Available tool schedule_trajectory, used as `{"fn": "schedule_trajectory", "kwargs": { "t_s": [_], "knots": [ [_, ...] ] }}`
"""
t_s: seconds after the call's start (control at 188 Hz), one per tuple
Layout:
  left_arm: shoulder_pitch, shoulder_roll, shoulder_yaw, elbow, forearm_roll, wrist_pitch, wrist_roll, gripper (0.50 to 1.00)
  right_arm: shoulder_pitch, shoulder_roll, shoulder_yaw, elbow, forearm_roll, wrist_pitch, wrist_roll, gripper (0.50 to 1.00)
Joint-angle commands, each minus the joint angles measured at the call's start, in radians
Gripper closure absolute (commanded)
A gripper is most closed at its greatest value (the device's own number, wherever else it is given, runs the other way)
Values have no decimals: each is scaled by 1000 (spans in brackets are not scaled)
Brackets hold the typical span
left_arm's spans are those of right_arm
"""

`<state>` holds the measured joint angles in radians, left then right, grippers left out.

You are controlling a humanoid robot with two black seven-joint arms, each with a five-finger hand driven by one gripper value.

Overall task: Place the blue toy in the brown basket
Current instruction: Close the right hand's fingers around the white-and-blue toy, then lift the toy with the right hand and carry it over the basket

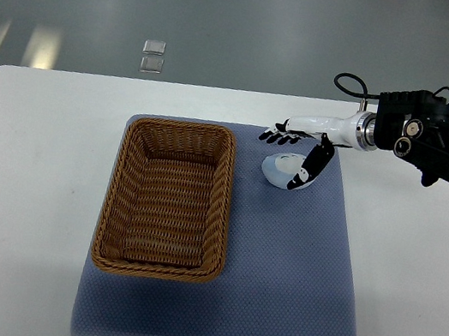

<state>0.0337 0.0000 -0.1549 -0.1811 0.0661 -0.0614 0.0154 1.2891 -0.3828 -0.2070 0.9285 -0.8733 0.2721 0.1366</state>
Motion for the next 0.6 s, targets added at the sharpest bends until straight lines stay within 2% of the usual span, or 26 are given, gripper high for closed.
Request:
{"fn": "schedule_trajectory", "kwargs": {
  "t_s": [0.0,0.277,0.373,0.394,0.399,0.41,0.426,0.458,0.559,0.586,0.596],
  "knots": [
    [0,0,0,0,0,0,0,500,-37,4,0,-3,-1,-54,-2,581],
    [0,0,0,0,0,0,1,500,-96,13,0,-33,-35,-134,0,603],
    [0,0,0,0,0,2,1,500,-111,38,0,-56,-35,-148,0,687],
    [0,0,0,0,0,2,0,500,-114,42,0,-60,-36,-154,0,718],
    [0,0,0,0,0,2,0,500,-116,44,0,-62,-36,-155,0,740],
    [0,0,0,0,0,2,0,500,-116,44,0,-62,-36,-155,0,740],
    [0,0,0,0,0,2,0,500,-117,47,0,-66,-38,-162,1,789],
    [0,0,0,0,0,2,1,500,-119,48,0,-69,-39,-169,0,836],
    [0,0,0,2,0,2,0,500,-122,53,0,-79,-39,-189,1,904],
    [0,0,0,2,0,2,0,500,-122,53,1,-83,-39,-197,0,944],
    [0,0,0,2,0,2,0,500,-122,53,1,-83,-39,-197,0,944]
  ]
}}
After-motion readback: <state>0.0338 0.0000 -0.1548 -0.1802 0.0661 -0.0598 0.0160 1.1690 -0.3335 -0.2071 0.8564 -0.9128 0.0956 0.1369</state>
